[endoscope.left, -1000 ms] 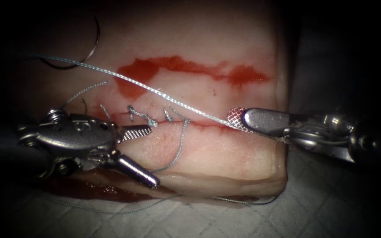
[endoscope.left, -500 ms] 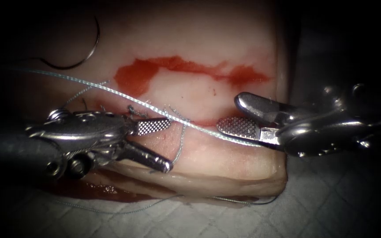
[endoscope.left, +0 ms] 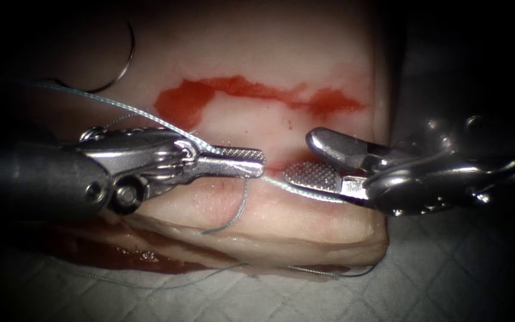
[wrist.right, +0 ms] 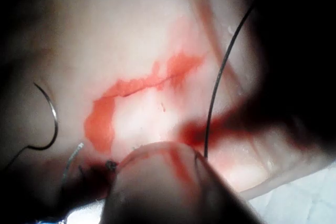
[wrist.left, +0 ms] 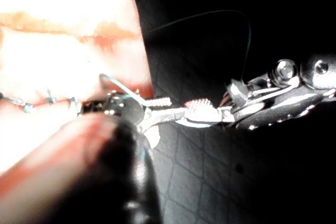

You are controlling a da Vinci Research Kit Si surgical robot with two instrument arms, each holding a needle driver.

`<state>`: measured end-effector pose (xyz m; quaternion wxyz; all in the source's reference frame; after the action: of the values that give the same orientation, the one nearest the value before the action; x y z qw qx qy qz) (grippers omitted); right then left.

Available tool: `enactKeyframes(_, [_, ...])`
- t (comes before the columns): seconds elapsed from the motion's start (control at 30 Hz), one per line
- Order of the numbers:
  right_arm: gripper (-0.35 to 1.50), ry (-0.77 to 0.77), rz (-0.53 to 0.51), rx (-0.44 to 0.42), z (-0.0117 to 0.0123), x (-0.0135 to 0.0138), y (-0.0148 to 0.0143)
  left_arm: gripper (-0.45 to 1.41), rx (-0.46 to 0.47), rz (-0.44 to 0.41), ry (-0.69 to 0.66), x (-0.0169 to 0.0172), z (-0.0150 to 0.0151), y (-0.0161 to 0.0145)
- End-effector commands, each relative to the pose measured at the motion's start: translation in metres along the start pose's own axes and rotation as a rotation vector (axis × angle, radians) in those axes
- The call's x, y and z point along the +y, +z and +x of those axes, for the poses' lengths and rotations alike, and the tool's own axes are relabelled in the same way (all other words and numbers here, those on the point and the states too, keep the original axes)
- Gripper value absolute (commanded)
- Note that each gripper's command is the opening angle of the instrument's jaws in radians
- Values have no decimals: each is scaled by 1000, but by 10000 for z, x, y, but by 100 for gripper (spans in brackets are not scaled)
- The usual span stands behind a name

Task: Wound Closure
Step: Grab the tail end of the thread using the left tool

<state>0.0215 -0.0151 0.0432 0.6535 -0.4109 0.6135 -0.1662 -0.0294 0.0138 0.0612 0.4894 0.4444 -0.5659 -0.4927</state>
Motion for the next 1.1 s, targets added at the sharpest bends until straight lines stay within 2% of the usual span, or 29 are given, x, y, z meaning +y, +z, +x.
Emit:
enactKeyframes(0.03, [148,-3,-3,6,-2,-3,10,-45,0,-2,-11,7,0,4])
enactKeyframes(0.1, [148,-1,-3,6,-2,-1,10,-45,-5,-6,-54,11,1,0])
enactKeyframes(0.27, [148,-3,-11,6,-5,2,7,-45,-4,-23,-51,14,2,-3])
enactKeyframes(0.4, [140,-37,-16,3,-7,13,4,-45,2,-61,-30,20,-1,-5])
enactKeyframes(0.6, [140,-84,-62,39,4,28,3,-45,-13,-103,11,43,-6,-9])
enactKeyframes(0.77, [140,-207,-80,57,14,40,1,-45,-10,-117,0,48,2,-9])
enactKeyframes(0.8, [141,-248,-82,73,16,46,-1,-45,4,-113,-27,47,14,-8])
enactKeyframes(0.97, [146,-306,-126,64,12,50,-3,-45,160,-263,-150,42,74,-7])
enactKeyframes(1.07, [146,-310,-127,64,10,47,-4,-45,229,-296,-183,35,90,-7])
enactKeyframes(1.1, [146,-313,-127,65,9,45,-4,-45,282,-294,-211,29,96,-10])
